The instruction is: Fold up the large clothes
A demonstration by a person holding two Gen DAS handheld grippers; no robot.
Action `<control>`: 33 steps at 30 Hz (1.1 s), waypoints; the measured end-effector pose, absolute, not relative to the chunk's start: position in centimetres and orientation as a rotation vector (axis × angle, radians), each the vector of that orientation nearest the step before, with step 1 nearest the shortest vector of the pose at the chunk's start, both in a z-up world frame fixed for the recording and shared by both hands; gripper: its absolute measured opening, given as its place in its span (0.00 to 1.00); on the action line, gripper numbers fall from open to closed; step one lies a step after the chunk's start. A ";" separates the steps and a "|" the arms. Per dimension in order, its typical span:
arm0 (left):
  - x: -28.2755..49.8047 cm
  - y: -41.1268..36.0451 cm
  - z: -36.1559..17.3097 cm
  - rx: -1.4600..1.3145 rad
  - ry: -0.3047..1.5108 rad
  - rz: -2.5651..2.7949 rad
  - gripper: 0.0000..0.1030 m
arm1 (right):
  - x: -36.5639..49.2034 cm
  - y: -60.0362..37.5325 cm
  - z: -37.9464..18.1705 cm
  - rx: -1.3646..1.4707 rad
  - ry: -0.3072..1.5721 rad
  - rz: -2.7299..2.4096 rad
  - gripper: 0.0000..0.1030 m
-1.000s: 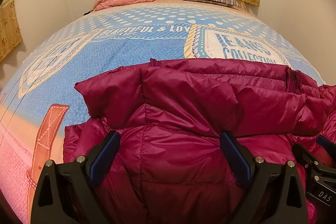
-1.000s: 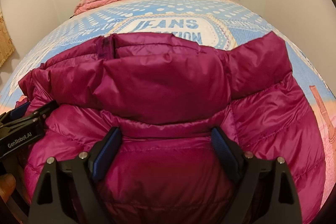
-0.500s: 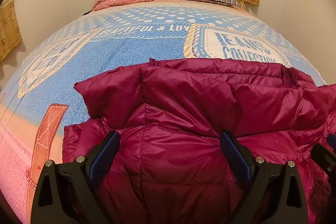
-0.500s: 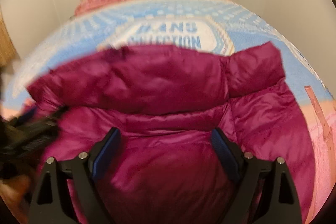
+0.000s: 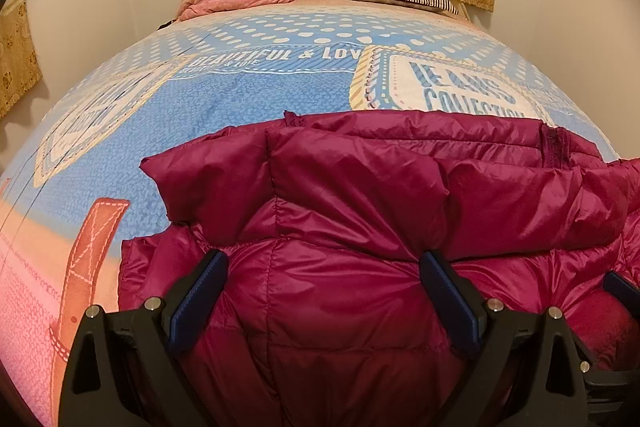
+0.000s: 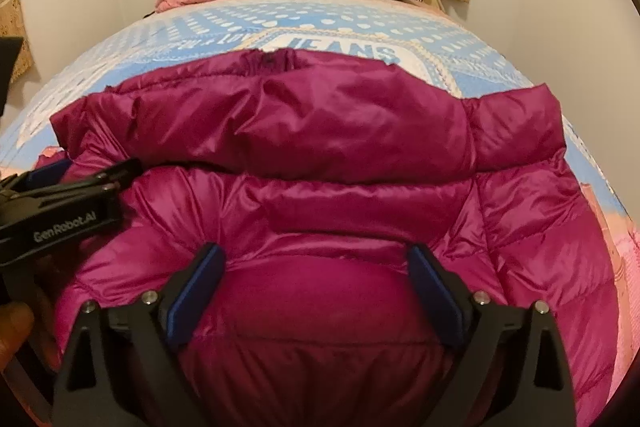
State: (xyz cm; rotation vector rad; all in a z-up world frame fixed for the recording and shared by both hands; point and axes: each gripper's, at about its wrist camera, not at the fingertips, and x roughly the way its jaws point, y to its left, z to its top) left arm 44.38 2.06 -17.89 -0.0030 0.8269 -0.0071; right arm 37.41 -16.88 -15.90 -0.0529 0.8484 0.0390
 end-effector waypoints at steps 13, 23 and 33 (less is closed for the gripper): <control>44.4 2.1 -17.8 -0.002 0.828 -0.009 0.95 | 32.9 -16.5 -15.4 -0.139 0.772 0.018 0.96; 37.2 4.2 -13.8 0.010 0.791 -0.002 0.95 | 34.2 -16.3 -16.5 -0.139 0.805 0.001 1.00; 26.1 9.9 -15.5 -0.265 0.839 0.001 0.95 | 32.9 -16.1 -15.6 -0.125 0.805 0.014 1.00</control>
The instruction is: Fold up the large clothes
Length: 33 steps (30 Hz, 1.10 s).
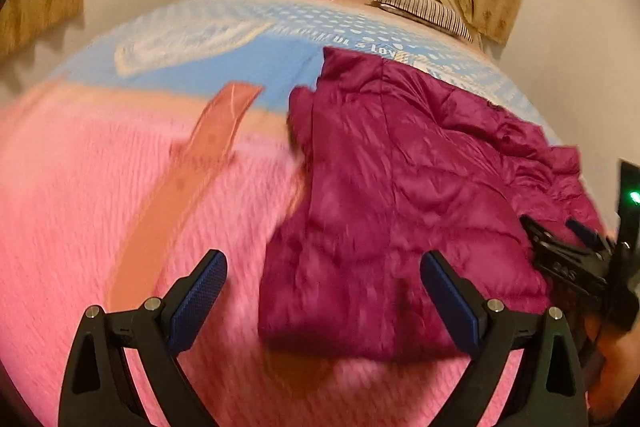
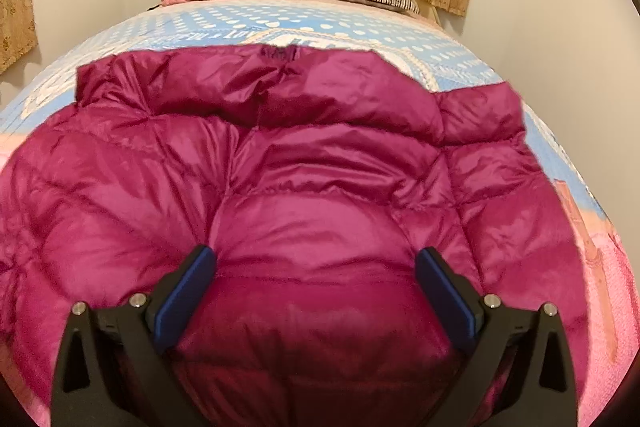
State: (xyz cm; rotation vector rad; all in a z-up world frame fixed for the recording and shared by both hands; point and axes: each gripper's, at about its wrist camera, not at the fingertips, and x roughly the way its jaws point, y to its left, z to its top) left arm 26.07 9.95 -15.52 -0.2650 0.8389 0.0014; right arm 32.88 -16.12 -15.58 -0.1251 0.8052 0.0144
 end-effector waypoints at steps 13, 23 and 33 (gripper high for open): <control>26.4 9.0 -17.7 -0.484 0.820 -0.105 0.94 | 27.9 -13.9 -16.7 -0.185 0.781 0.033 1.00; 25.4 8.3 -15.4 -0.434 0.718 -0.194 0.15 | 28.1 -13.4 -17.0 -0.196 0.777 0.023 1.00; 21.9 10.9 -8.7 -0.339 0.574 -0.223 0.11 | 26.3 -8.3 -16.9 -0.231 0.764 0.050 1.00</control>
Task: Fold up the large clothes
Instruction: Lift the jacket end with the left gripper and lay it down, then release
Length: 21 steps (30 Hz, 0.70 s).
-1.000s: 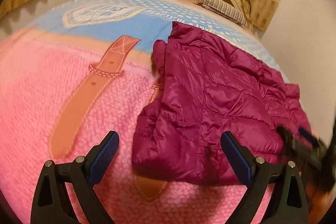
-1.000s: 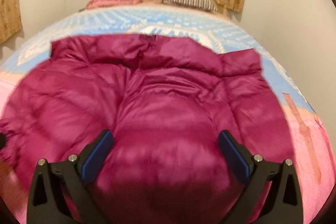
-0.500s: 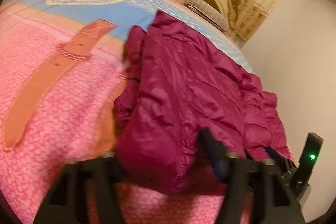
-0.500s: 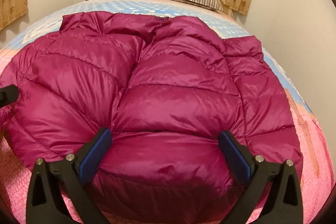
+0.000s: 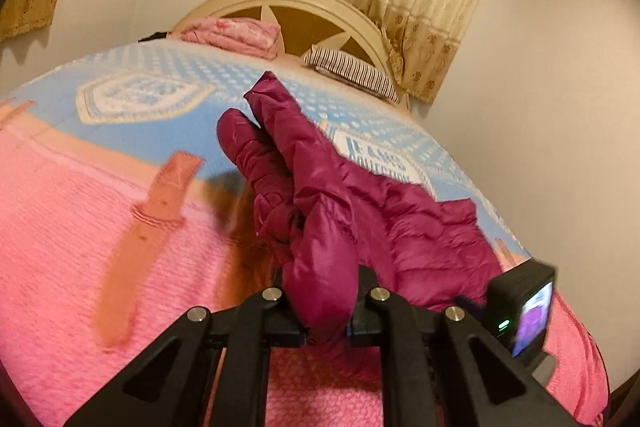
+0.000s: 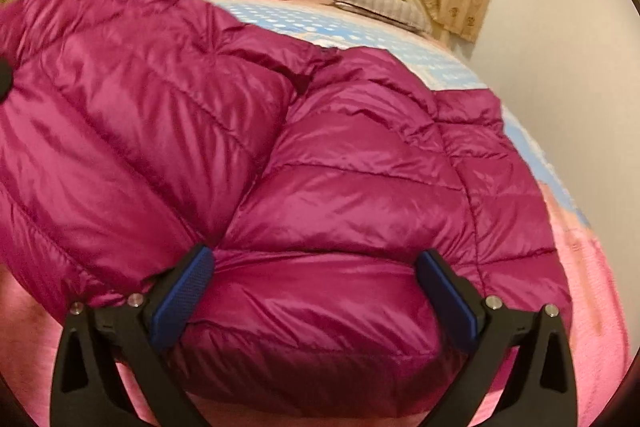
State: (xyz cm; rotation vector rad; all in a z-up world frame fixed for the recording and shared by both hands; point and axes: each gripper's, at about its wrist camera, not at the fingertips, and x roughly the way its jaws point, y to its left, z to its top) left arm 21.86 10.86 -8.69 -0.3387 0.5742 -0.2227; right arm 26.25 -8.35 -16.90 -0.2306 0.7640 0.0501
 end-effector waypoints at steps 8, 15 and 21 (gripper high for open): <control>21.6 8.8 -5.3 -0.177 0.524 -0.224 0.11 | 25.0 -6.7 -15.6 -0.204 0.757 0.217 1.00; 22.4 -1.2 -2.5 -0.048 0.468 -0.426 0.11 | 21.3 -17.2 -11.4 -0.090 0.686 0.125 1.00; 23.7 -9.3 -4.4 0.082 0.505 -0.546 0.11 | 21.0 -25.8 -12.1 -0.024 0.733 -0.079 1.00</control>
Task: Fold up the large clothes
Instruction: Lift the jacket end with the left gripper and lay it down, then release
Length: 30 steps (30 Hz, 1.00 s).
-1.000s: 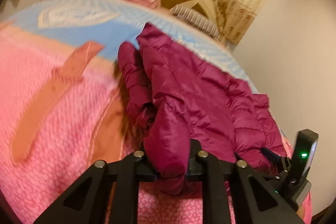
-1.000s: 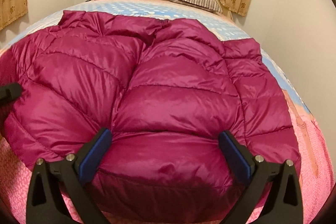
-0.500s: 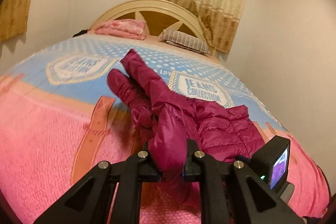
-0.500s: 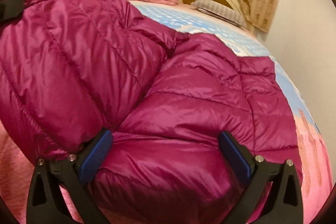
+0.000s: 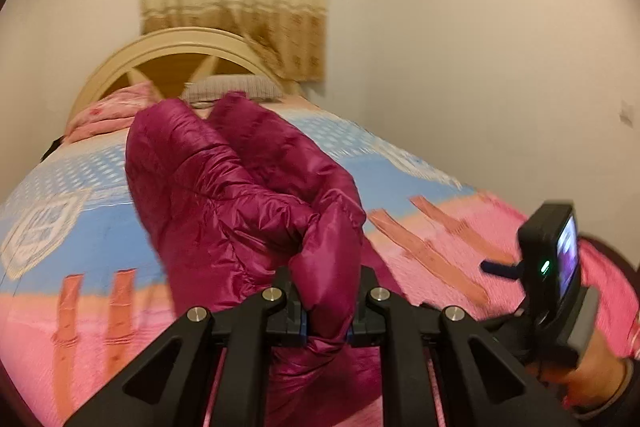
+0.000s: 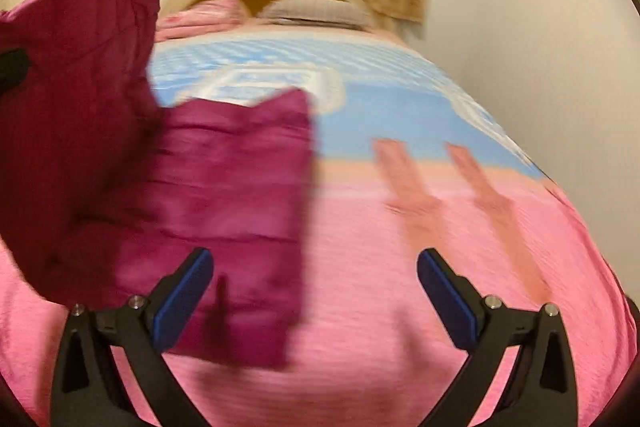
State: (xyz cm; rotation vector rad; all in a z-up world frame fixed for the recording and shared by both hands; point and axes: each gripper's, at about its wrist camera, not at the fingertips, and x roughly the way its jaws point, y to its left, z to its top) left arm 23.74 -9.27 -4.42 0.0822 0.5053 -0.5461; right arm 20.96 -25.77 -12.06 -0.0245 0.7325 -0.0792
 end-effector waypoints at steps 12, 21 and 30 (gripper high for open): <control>25.3 -17.8 -14.0 0.314 0.648 -0.622 0.12 | 19.1 -33.7 -14.7 0.145 0.780 -0.218 1.00; 23.5 -19.1 -13.1 0.350 0.656 -0.560 0.17 | 19.5 -34.3 -16.2 0.180 0.803 -0.197 1.00; 18.1 -19.2 -12.8 0.384 0.616 -0.558 0.76 | 19.6 -34.4 -17.0 0.195 0.809 -0.180 1.00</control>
